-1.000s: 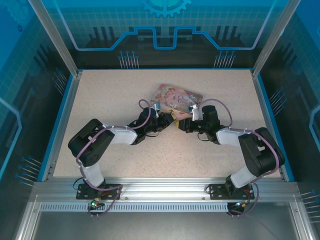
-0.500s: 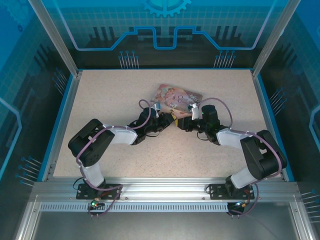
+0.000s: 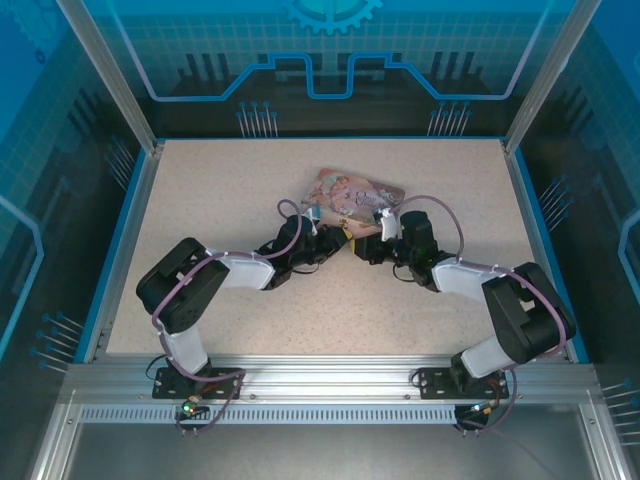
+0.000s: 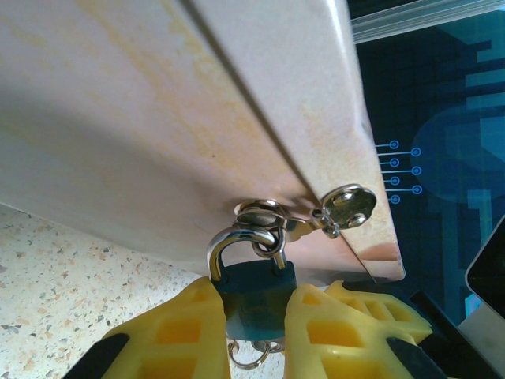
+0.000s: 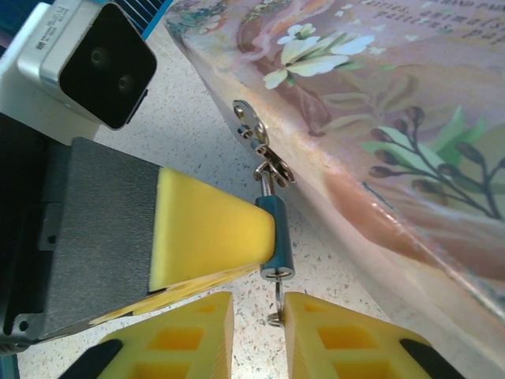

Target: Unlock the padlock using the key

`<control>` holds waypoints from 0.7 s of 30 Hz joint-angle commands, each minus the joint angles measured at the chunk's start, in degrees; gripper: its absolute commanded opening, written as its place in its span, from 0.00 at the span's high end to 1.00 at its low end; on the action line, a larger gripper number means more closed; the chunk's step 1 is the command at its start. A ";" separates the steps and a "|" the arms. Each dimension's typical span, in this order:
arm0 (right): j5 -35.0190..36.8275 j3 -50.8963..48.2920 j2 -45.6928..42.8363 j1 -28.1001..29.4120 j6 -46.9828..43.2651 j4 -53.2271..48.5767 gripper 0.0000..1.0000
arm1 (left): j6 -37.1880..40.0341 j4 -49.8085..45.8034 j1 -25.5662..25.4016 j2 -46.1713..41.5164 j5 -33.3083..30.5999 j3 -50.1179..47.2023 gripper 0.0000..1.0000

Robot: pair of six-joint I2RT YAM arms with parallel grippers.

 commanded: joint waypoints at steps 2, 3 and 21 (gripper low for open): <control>-1.34 0.01 1.30 0.77 -0.14 0.36 0.80 | -0.77 3.75 -0.31 -0.07 0.91 1.88 0.83; -1.42 0.06 1.45 0.80 -0.12 0.30 0.80 | -0.75 3.86 -0.31 -0.02 0.93 1.97 0.83; -6.82 -3.62 2.45 -1.50 20.73 17.73 0.98 | -0.77 6.33 -0.80 0.40 1.10 1.44 0.83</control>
